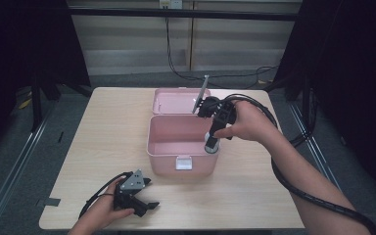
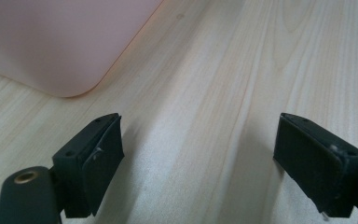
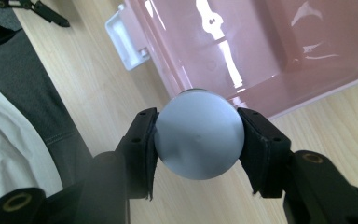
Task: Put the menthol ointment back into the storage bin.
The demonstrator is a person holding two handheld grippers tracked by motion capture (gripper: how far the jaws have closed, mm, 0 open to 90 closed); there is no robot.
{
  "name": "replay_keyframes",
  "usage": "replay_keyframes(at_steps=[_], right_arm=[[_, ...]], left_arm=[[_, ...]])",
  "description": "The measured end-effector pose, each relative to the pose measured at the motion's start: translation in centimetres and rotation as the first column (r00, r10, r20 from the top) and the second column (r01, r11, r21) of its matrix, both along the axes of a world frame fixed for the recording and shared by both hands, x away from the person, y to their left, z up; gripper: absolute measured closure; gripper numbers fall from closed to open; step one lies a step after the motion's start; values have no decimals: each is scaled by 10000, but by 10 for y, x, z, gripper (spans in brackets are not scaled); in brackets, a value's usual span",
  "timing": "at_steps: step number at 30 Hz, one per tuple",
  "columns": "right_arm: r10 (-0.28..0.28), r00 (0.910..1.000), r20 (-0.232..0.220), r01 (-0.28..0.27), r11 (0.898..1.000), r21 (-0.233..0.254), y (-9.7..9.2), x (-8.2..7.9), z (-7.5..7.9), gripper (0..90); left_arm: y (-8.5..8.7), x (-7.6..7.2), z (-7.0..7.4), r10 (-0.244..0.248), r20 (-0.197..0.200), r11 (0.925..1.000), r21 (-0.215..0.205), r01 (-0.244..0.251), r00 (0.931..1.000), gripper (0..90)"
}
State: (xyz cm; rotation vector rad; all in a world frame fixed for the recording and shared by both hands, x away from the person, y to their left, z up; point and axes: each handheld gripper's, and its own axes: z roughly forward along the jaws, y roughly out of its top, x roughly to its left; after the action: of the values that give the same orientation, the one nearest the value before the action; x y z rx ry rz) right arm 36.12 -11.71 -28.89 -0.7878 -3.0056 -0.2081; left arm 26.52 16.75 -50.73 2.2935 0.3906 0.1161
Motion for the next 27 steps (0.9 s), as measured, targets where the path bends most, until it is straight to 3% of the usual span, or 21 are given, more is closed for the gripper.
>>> replay_keyframes(at_steps=[11,12,18,25,27], right_arm=[[-608,9981,-86,609,9981,56,4,20,-5,503],[-899,9959,-84,900,9958,152,4,24,-7,503],[-1348,9908,-142,1351,9907,190,6,34,-13,503],[-2078,9780,-199,2080,9781,56,9,47,-24,503],[-2552,9666,-249,2554,9668,29,9,52,-26,503]], left_arm=[[0,0,0,21,-14,10000,-30,-21,10000,150],[0,0,0,20,-10,10000,-30,-20,10000,150],[0,0,0,-5,-35,10000,-48,5,10000,150],[0,0,0,-2,-36,10000,-51,2,10000,150],[0,0,0,-4,-35,10000,-47,4,10000,150]])
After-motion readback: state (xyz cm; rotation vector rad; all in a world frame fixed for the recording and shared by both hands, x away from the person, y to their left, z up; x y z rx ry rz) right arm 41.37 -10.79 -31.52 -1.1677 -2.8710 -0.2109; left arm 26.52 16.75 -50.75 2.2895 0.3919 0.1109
